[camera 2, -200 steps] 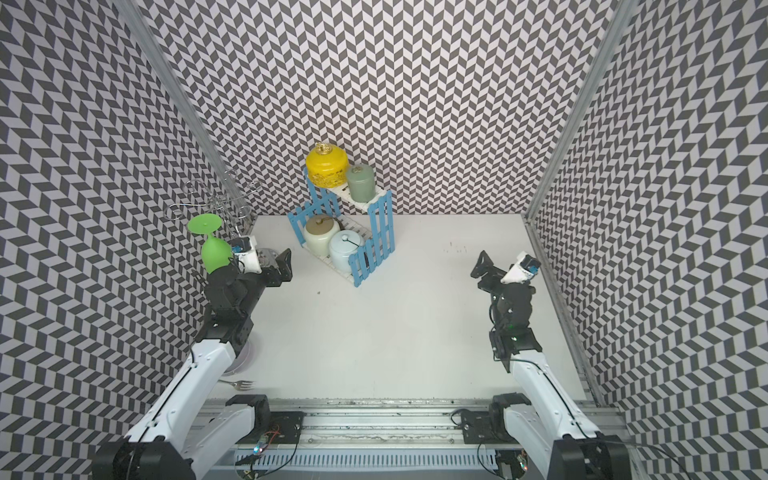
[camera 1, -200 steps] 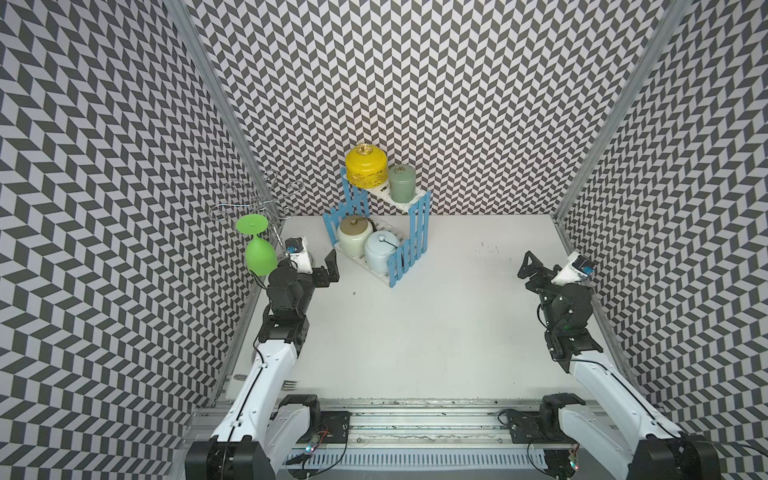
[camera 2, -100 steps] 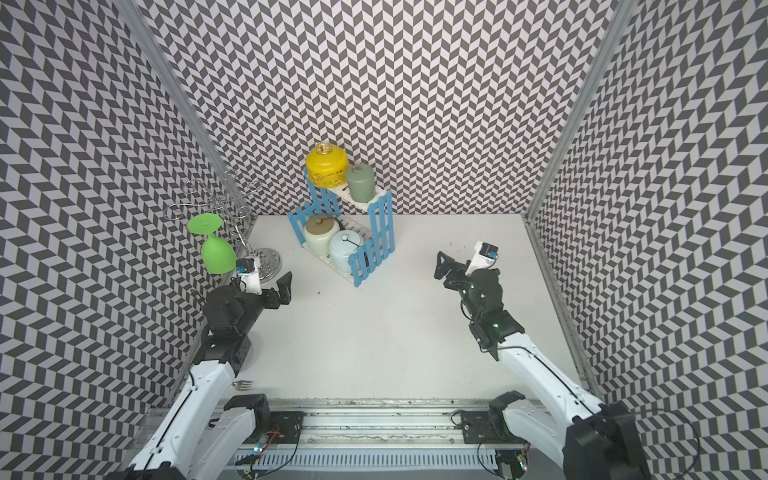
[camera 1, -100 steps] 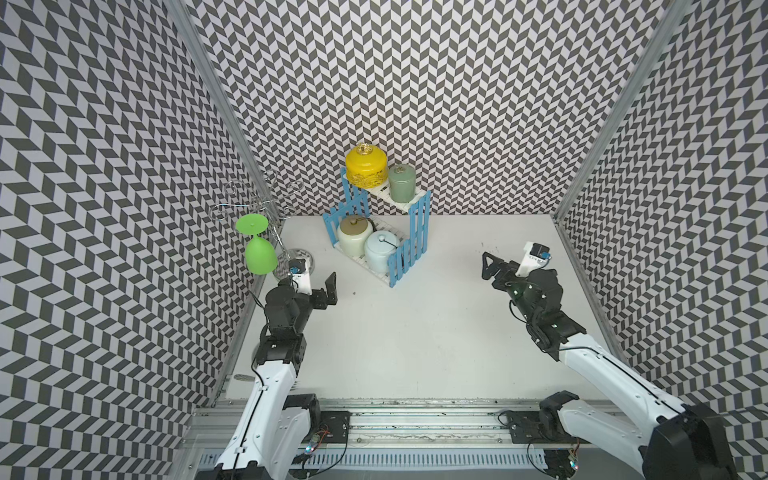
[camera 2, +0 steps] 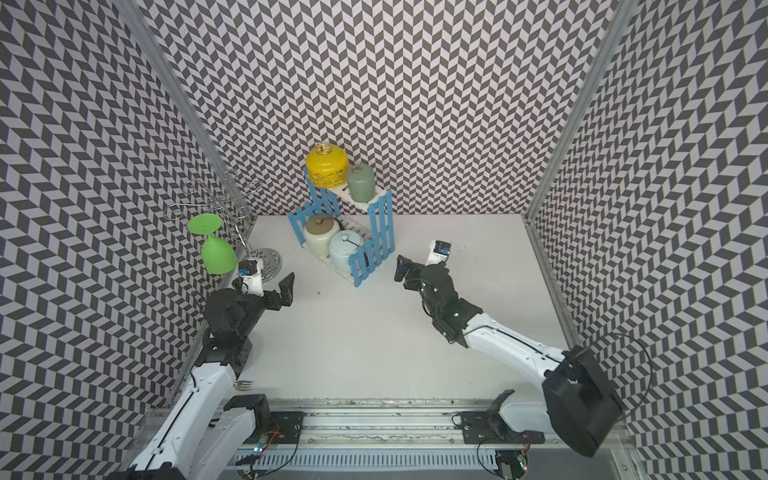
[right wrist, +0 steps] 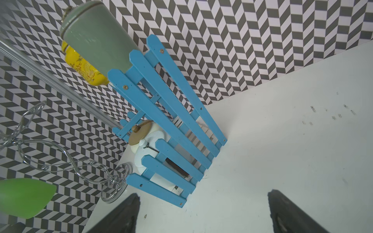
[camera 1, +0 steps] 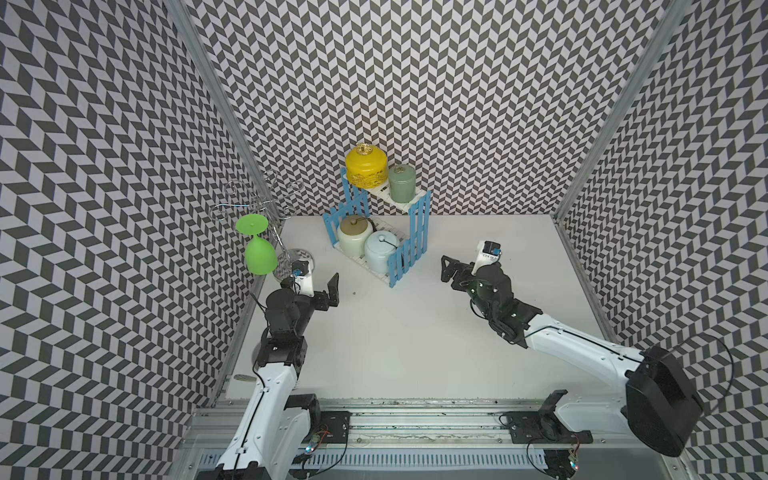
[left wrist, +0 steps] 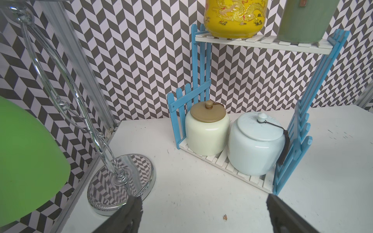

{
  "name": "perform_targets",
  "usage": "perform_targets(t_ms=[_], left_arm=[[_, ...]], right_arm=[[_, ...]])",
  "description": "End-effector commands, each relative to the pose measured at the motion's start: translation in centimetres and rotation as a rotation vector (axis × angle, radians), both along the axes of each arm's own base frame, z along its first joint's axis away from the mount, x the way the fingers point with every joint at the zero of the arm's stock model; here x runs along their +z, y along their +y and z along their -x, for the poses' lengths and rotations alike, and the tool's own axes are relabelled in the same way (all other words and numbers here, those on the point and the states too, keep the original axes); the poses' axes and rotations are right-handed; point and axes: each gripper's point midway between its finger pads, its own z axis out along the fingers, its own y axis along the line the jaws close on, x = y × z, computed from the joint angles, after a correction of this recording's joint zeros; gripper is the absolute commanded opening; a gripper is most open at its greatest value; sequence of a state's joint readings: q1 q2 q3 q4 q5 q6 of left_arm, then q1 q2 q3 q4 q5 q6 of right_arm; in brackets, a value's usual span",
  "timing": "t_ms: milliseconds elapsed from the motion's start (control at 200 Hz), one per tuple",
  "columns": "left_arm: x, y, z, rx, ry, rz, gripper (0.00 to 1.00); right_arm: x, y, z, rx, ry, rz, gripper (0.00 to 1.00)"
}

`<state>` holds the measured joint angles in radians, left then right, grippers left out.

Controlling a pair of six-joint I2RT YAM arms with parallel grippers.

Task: Remove the tea canisters from the shelf
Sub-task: Adjust the shelf at the center of the board.

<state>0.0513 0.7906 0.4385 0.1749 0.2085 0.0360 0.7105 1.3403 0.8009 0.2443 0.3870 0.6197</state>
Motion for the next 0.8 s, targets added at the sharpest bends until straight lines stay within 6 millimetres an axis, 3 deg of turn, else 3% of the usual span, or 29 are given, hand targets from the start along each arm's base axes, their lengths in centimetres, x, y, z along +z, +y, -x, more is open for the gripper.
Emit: perform_targets(t_ms=[0, 330, 486, 796], left_arm=[[0.7, -0.6, 0.3, -0.027, -0.045, -0.015, 1.0], [1.2, -0.6, 0.5, -0.027, -0.051, -0.01, 1.0], [1.4, -0.7, 0.7, -0.033, -0.065, -0.016, 1.0], [1.6, -0.7, 0.7, -0.029, -0.066, -0.016, 1.0]], right_arm=[[1.3, 2.2, -0.1, -0.011, -0.03, -0.035, 0.99], [1.5, 9.7, -0.9, 0.034, -0.048, -0.016, 1.0], [1.1, 12.1, -2.1, 0.01, -0.047, -0.007, 0.99], [-2.1, 15.5, -4.0, -0.032, -0.022, 0.073, 1.0]])
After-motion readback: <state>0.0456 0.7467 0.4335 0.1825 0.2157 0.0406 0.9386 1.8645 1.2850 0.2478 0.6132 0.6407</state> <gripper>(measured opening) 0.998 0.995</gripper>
